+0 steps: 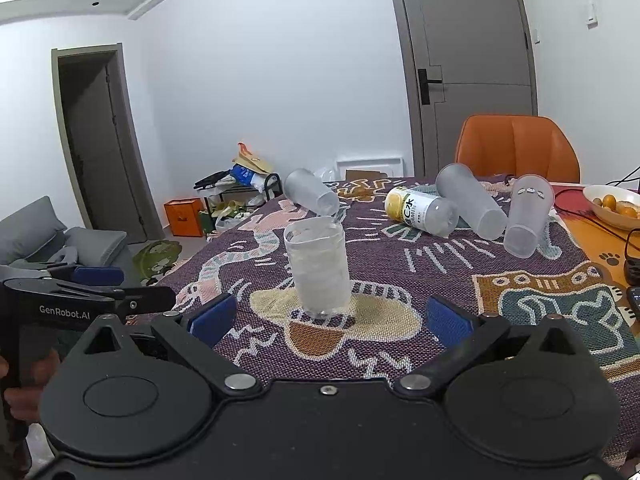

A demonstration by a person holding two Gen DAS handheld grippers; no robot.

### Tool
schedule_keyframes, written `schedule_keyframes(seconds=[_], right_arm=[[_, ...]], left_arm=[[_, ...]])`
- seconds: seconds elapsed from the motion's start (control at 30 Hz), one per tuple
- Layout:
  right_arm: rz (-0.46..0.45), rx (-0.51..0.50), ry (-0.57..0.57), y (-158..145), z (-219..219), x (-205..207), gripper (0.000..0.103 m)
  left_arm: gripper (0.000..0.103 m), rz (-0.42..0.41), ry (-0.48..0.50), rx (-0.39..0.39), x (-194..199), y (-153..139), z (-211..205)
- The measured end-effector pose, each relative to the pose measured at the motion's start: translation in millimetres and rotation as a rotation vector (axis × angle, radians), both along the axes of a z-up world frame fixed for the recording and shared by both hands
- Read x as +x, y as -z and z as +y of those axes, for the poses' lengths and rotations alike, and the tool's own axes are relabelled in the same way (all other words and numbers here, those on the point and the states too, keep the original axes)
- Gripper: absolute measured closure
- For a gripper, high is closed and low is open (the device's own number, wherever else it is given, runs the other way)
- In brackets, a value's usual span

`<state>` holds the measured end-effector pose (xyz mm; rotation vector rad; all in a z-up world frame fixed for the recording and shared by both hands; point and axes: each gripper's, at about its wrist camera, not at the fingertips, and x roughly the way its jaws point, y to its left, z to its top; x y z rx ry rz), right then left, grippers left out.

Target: Flip cup upright

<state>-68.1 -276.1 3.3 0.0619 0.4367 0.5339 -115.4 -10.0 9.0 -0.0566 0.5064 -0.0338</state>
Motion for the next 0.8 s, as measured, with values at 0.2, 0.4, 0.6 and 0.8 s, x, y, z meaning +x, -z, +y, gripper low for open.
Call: schedule_keyframes(seconds=[0.2,0.4,0.6,0.8], right_arm=[[0.001,-0.004,0.005,0.4,-0.5,-0.2,0.000],[0.000,-0.004,0.005,0.4,-0.2,0.5,0.000],[0.001,-0.005,0.007,0.6,-0.1,0.8,0.000],[0.001,-0.006,0.008,0.6,-0.4,0.8,0.000]], left_arm=[[0.000,0.009,0.009,0.000,-0.2,0.3,-1.1],[0.000,0.009,0.014,-0.001,-0.8,-0.2,-0.8],[0.000,0.012,0.018,0.003,-0.3,-0.2,-1.8],[0.000,0.023,0.013,0.001,0.3,0.8,-0.8]])
